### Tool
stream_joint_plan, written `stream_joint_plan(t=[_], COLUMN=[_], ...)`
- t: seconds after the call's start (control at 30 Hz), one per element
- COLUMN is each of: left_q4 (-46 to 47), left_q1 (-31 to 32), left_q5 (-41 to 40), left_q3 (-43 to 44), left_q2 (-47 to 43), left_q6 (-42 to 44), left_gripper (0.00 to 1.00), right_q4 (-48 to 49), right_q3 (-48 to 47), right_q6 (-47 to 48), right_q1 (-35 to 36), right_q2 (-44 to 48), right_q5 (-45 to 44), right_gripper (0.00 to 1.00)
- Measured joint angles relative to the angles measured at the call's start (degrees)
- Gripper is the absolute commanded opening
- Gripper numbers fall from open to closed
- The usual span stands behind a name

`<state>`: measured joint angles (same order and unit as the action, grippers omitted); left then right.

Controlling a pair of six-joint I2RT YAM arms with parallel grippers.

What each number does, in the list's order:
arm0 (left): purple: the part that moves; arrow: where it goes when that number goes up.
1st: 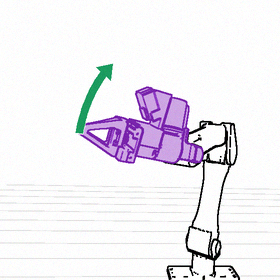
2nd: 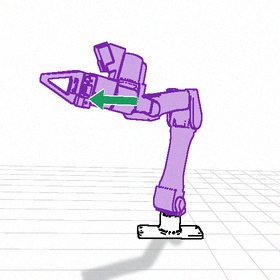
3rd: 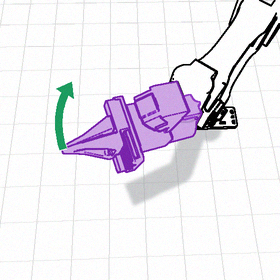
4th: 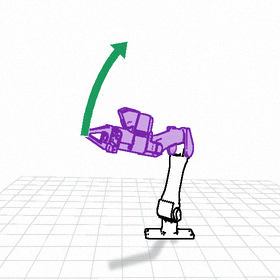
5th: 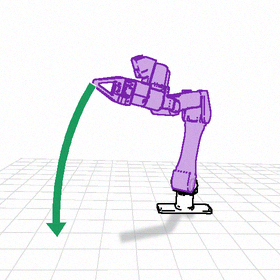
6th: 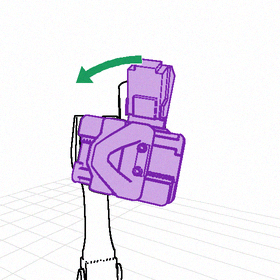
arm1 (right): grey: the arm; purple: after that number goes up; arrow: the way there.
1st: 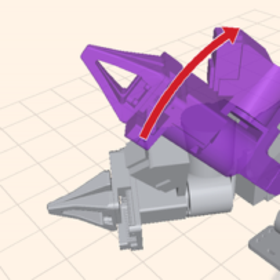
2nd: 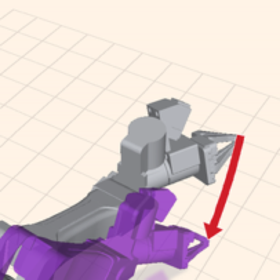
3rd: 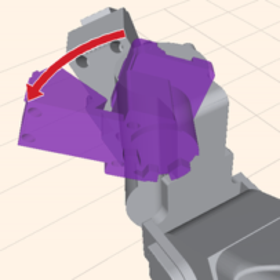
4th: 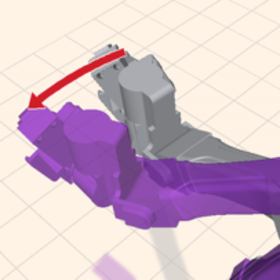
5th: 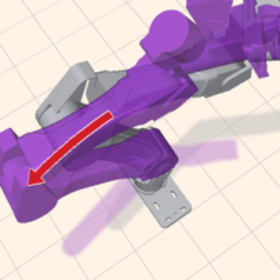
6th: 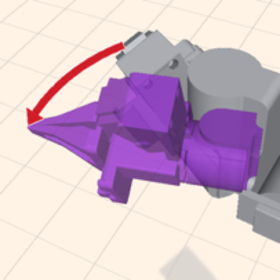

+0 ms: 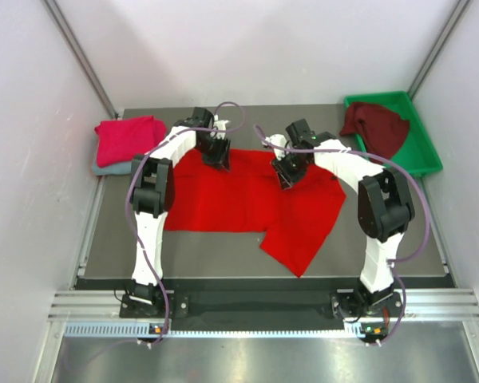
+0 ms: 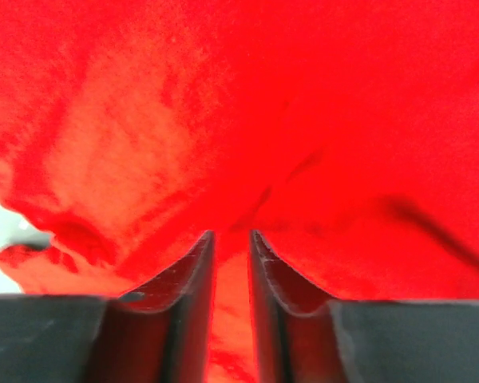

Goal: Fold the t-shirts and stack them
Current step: Fold the tshirt

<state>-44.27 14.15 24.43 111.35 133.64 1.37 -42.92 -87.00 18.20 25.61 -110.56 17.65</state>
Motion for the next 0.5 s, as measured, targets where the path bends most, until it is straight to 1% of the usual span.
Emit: stream_joint_plan(t=[0.03,0.07,0.1,0.33,0.43,0.5], left_q4=[0.07,0.11,0.13,0.15,0.15,0.13], left_q1=[-0.04,-0.07,-0.09,-0.26,-0.26,-0.26], left_q5=[0.11,0.17,0.20,0.26,0.24,0.24], left_q3=[0.00,0.00,0.00,-0.02,-0.02,-0.04], left_q2=[0.00,0.00,0.00,0.00,0.00,0.00], left_q6=[0.00,-0.02,-0.09,-0.22,-0.17,-0.15], left_gripper=[0.49,0.49,0.49,0.49,0.49,0.49], right_q4=[-0.04,-0.02,0.00,0.68,1.97,2.29], right_q3=[0.00,0.00,0.00,-0.02,-0.66,-1.90], right_q6=[-0.22,-0.31,-0.59,-3.39,-6.38,-8.07], right_q1=[0.07,0.13,0.17,-1.97,-6.45,-10.58], right_q2=[0.00,0.00,0.00,0.74,1.03,0.72], right_q5=[-0.07,-0.37,-0.85,-3.10,-3.26,-3.02], right_gripper=[0.36,0.43,0.44,0.46,0.46,0.44])
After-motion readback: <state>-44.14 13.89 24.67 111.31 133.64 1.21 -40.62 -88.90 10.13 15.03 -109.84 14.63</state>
